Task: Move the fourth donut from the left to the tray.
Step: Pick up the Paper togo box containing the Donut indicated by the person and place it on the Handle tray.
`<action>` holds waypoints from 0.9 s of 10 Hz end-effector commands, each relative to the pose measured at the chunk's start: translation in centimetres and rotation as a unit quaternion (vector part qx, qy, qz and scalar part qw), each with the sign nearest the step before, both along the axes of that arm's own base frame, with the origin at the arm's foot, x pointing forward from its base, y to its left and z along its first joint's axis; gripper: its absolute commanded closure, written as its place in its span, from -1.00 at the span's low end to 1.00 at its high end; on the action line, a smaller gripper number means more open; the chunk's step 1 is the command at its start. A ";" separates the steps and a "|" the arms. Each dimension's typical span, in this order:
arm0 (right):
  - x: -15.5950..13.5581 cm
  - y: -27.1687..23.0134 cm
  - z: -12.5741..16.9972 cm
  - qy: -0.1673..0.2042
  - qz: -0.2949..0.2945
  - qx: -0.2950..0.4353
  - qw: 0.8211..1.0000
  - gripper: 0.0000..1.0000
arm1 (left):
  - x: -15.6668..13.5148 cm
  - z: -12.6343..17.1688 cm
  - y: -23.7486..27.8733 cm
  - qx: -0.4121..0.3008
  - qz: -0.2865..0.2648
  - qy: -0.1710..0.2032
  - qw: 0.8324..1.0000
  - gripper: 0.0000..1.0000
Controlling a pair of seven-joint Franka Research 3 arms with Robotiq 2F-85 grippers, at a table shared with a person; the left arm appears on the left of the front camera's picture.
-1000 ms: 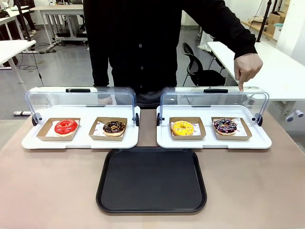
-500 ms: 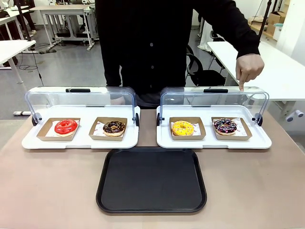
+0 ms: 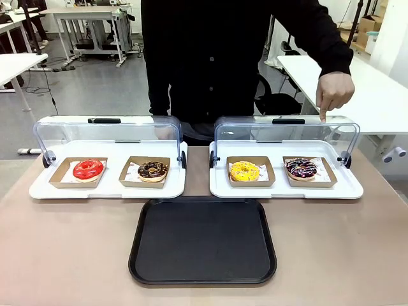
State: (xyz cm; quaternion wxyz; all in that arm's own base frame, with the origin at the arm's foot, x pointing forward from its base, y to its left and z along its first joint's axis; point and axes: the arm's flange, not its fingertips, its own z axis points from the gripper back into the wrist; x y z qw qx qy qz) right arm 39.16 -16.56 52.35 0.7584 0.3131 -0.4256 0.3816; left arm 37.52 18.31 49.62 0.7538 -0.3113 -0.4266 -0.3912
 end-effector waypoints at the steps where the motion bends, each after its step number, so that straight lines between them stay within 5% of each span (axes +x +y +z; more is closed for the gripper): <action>1: -0.4 2.6 -0.1 -0.027 0.041 -0.094 0.994 -1.00 | 0.1 0.1 0.1 -0.007 -0.004 -0.015 1.000 -1.00; 5: 1.5 8.6 -3.2 -0.031 0.138 -0.278 0.950 -1.00 | 0.1 0.1 0.1 -0.007 -0.004 -0.015 1.000 -1.00; 9: 3.8 13.5 -8.9 -0.036 0.116 -0.422 0.899 -1.00 | 0.1 0.1 0.1 -0.007 -0.004 -0.015 1.000 -1.00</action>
